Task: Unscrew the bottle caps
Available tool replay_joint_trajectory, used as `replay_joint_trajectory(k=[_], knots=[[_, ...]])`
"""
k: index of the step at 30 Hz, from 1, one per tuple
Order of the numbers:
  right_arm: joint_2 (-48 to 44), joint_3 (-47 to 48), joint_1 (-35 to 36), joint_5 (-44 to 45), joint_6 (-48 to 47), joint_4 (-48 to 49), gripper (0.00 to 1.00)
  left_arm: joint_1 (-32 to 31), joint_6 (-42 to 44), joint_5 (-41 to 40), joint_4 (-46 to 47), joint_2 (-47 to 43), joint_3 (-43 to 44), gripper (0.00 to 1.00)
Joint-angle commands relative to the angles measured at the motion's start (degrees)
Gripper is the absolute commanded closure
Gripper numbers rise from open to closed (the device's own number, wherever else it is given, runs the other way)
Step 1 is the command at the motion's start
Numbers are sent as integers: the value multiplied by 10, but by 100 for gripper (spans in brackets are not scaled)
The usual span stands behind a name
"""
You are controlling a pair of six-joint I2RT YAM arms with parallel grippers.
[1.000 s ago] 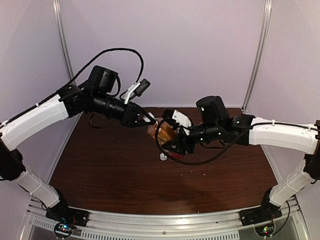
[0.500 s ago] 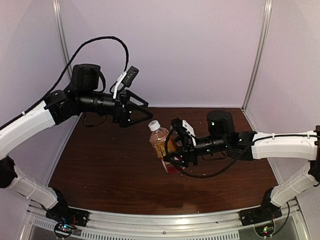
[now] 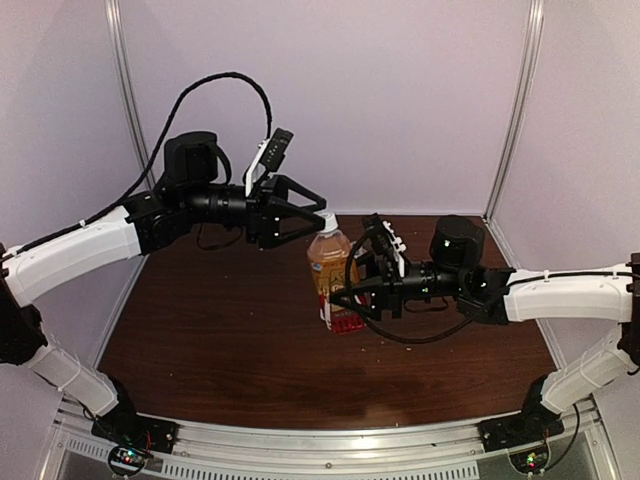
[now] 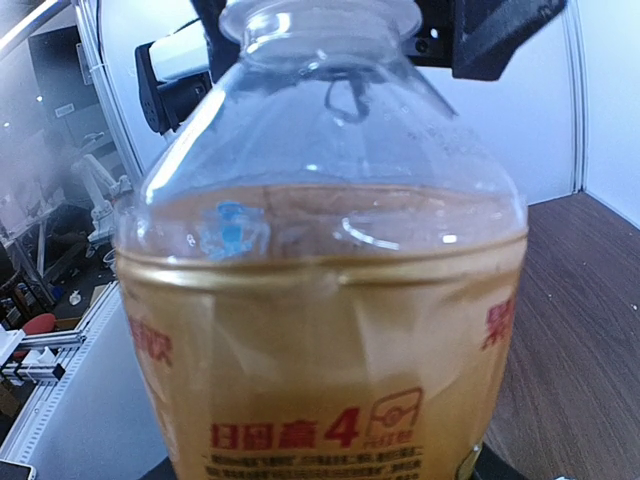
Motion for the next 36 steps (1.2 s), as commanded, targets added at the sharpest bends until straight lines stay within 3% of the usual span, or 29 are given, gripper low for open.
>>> replay_joint_trajectory(k=[1, 6, 18, 26, 36], knots=[[-1, -8, -11, -23, 19, 57, 61, -1, -21, 52, 73, 37, 32, 30], [15, -8, -22, -27, 14, 70, 61, -1, -66, 81, 132, 51, 37, 35], [34, 5, -27, -40, 3, 65, 62, -1, -76, 90, 124, 71, 47, 49], [29, 8, -27, -44, -1, 59, 63, -1, -74, 87, 117, 77, 48, 47], [23, 10, -27, -39, -6, 50, 63, -1, -71, 92, 102, 86, 48, 58]])
